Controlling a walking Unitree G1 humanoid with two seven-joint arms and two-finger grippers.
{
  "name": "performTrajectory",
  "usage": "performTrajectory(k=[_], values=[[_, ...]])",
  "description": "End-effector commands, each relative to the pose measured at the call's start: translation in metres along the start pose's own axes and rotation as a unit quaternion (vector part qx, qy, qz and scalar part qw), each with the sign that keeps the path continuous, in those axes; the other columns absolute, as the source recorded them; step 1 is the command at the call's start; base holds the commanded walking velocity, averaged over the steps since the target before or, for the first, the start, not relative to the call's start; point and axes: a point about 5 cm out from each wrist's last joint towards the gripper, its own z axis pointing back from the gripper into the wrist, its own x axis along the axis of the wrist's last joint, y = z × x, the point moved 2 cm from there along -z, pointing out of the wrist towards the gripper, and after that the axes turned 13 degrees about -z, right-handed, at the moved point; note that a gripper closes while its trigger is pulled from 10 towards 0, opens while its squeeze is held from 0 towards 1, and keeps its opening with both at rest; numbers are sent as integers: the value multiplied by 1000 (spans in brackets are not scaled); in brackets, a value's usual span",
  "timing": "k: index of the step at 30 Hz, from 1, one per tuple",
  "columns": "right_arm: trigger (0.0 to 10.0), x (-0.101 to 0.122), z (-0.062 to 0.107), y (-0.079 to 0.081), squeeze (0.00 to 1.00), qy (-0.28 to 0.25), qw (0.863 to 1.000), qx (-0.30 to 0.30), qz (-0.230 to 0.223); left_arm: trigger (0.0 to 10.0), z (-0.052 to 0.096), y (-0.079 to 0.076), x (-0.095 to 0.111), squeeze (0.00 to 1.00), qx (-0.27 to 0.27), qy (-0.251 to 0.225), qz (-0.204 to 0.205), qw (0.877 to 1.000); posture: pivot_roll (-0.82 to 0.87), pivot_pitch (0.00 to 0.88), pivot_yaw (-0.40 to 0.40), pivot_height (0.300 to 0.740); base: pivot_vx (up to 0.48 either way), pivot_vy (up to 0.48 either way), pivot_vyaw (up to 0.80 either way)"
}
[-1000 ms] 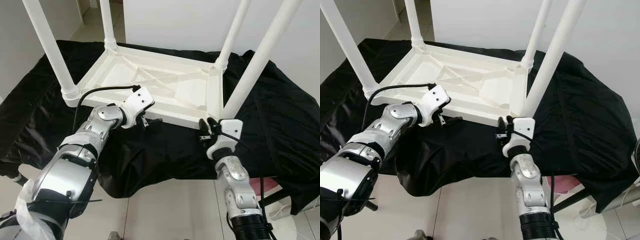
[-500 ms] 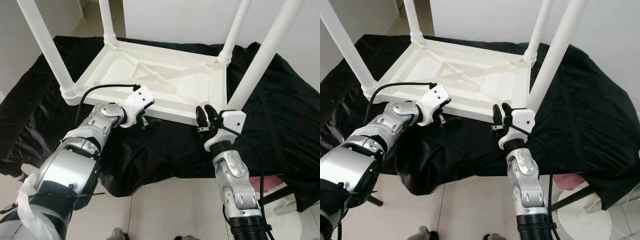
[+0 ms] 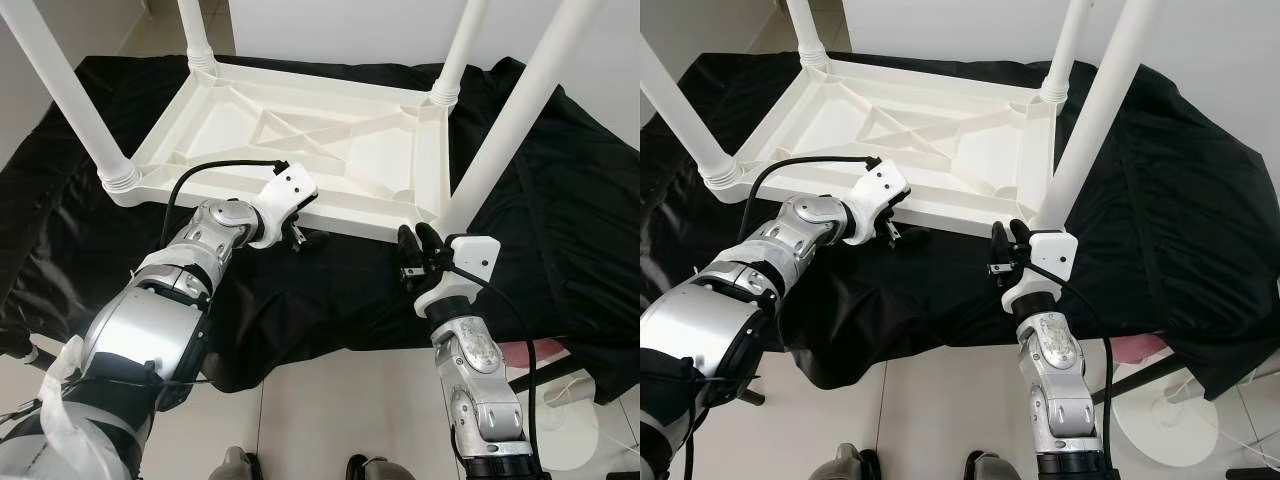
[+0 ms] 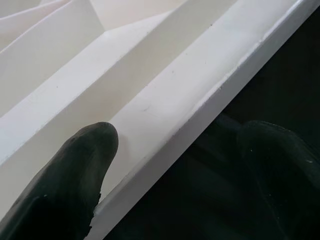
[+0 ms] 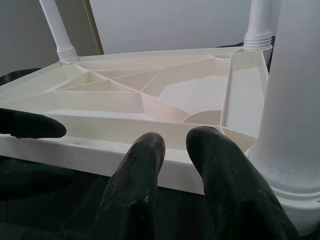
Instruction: Building children table
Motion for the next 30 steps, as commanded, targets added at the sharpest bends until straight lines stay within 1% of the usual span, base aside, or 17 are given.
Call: performTrajectory(k=[1, 3, 5, 7, 8, 11, 12, 15, 16, 17, 19, 20, 24, 26, 27, 29, 30], values=[[10000, 1, 1, 1, 0, 2, 1000, 1, 1, 10000, 0, -3, -16, 0, 32, 42, 1, 999, -150, 181, 23, 740, 0, 0, 0], [10000, 1, -1, 1, 0, 3, 1000, 1, 1, 10000, 3, -11, -24, 0, -15, 51, -14, 998, -138, 176, 25, 740, 0, 0, 0], [10000, 1, -2, 0, 0, 4, 1000, 0, 2, 10000, 6, -17, -29, 0, -48, 55, -26, 997, -128, 171, 30, 740, 0, 0, 0], [10000, 0, -3, 0, 0, 4, 1000, 0, 2, 10000, 10, -21, -32, 0, -80, 46, -35, 995, -122, 166, 33, 740, 0, 0, 0], [10000, 0, -3, 0, 0, 4, 1000, 0, 2, 10000, 10, -21, -32, 0, -80, 46, -35, 995, -122, 166, 33, 740, 0, 0, 0], [10000, 0, -6, 0, 0, 2, 1000, -1, -1, 10000, 18, -30, -41, 0, -134, 44, -48, 989, -112, 155, 40, 740, 0, 0, 0], [10000, 0, -6, 0, 0, 2, 1000, -1, -1, 10000, 18, -30, -41, 0, -134, 44, -48, 989, -112, 155, 40, 740, 0, 0, 0], [10000, -2, -9, 1, 0, 0, 1000, -1, -6, 10000, 25, -38, -48, 0, -170, 38, -50, 983, -97, 139, 44, 740, 0, 0, 0], [10000, -2, -9, 1, 0, 0, 1000, -1, -6, 10000, 25, -38, -48, 0, -170, 38, -50, 983, -97, 139, 44, 740, 0, 0, 0], [10000, -3, -11, 2, 0, -1, 1000, 0, -7, 10000, 25, -42, -49, 0, -180, 33, -48, 982, -94, 136, 44, 740, 0, 0, 0], [10000, -3, -12, 2, 0, -1, 1000, 1, -8, 10000, 25, -44, -50, 0, -186, 30, -47, 981, -94, 136, 44, 740, 0, 0, 0], [10000, -3, -15, 3, 0, -4, 1000, 2, -10, 10000, 25, -50, -51, 0, -197, 25, -46, 979, -88, 128, 49, 740, 0, 0, 0], [10000, -3, -16, 2, 0, -5, 1000, 2, -10, 10000, 24, -56, -52, 0, -209, 18, -42, 977, -83, 122, 49, 740, 0, 0, 0], [10000, -2, -18, -1, 0, -8, 1000, 0, -9, 10000, 23, -65, -52, 0, -224, 7, -44, 974, -79, 118, 53, 740, 0, 0, 0], [10000, -2, -18, -1, 0, -8, 1000, 0, -9, 10000, 23, -65, -52, 0, -224, 7, -44, 974, -79, 118, 53, 740, 0, 0, 0], [10000, -1, -19, -6, 0, -12, 1000, -8, -7, 10000, 22, -75, -50, 0, -242, -10, -42, 969, -75, 111, 55, 740, 0, 0, 0], [10000, -1, -19, -6, 0, -12, 1000, -8, -7, 10000, 22, -75, -50, 0, -242, -10, -42, 969, -75, 111, 55, 740, 0, 0, 0]])
